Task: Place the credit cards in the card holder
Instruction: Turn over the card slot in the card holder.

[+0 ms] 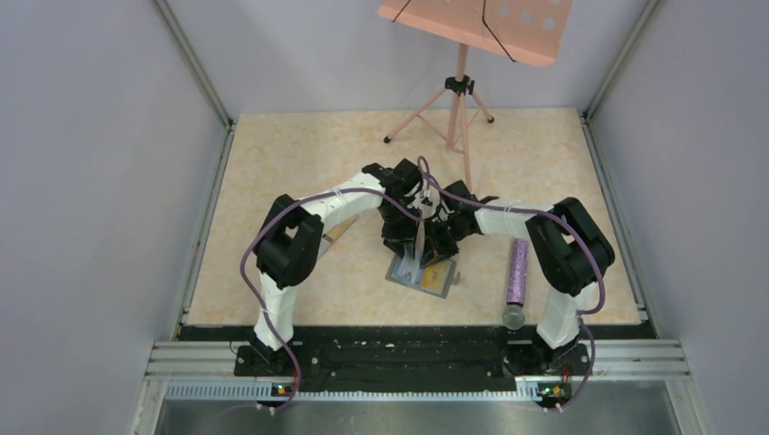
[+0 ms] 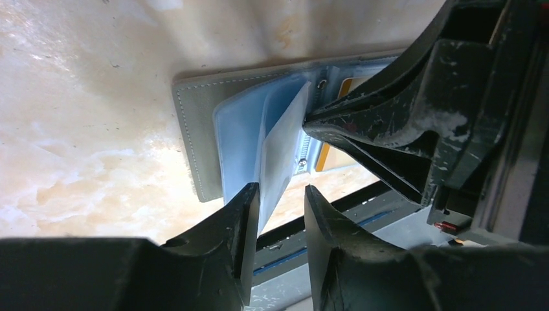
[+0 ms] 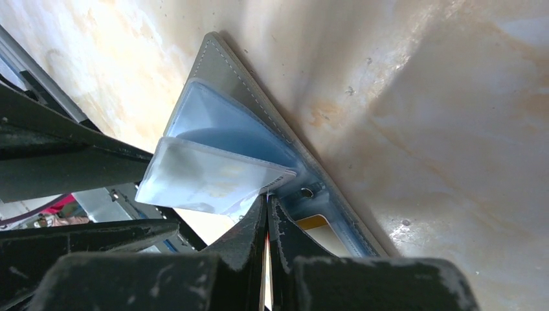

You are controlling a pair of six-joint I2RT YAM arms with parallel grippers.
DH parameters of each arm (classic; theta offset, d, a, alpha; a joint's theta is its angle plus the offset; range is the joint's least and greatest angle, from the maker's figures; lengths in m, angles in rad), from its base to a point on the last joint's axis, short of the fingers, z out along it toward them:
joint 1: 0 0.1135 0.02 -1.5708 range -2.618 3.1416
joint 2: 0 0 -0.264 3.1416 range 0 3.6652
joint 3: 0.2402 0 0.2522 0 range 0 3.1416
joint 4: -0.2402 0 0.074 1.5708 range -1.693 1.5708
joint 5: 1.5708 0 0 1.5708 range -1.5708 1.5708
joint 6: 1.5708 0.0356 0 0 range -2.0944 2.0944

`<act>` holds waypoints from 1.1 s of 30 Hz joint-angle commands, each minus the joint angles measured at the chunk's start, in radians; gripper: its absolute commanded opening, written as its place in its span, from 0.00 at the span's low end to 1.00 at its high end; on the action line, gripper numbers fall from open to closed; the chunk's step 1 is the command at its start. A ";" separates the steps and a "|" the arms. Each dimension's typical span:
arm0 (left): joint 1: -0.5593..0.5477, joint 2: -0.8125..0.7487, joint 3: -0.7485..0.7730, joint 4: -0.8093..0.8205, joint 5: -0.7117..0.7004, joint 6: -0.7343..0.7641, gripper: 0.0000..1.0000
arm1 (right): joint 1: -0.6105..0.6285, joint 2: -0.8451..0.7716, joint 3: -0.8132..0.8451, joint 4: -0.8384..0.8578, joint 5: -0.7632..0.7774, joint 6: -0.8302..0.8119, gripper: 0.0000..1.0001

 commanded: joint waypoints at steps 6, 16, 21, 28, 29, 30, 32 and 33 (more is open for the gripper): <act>-0.039 -0.068 -0.043 0.181 0.129 0.012 0.19 | -0.013 -0.059 -0.002 0.108 -0.050 0.010 0.00; 0.013 -0.129 -0.163 0.186 0.052 -0.036 0.00 | -0.105 -0.165 -0.089 0.289 -0.142 0.151 0.00; 0.066 -0.191 -0.183 0.115 -0.044 -0.032 0.00 | -0.118 -0.196 -0.084 0.295 -0.134 0.168 0.00; 0.073 -0.203 -0.147 0.009 -0.168 -0.068 0.03 | -0.131 -0.207 -0.087 0.295 -0.125 0.172 0.00; 0.072 -0.196 -0.148 0.015 -0.163 -0.079 0.07 | -0.133 -0.207 -0.088 0.295 -0.124 0.173 0.00; 0.071 -0.188 -0.153 0.032 -0.143 -0.087 0.10 | -0.135 -0.206 -0.089 0.294 -0.123 0.171 0.00; 0.066 -0.165 -0.150 0.061 -0.105 -0.099 0.16 | -0.138 -0.206 -0.090 0.292 -0.124 0.168 0.00; 0.060 -0.152 -0.141 0.070 -0.086 -0.101 0.20 | -0.139 -0.206 -0.090 0.288 -0.124 0.166 0.00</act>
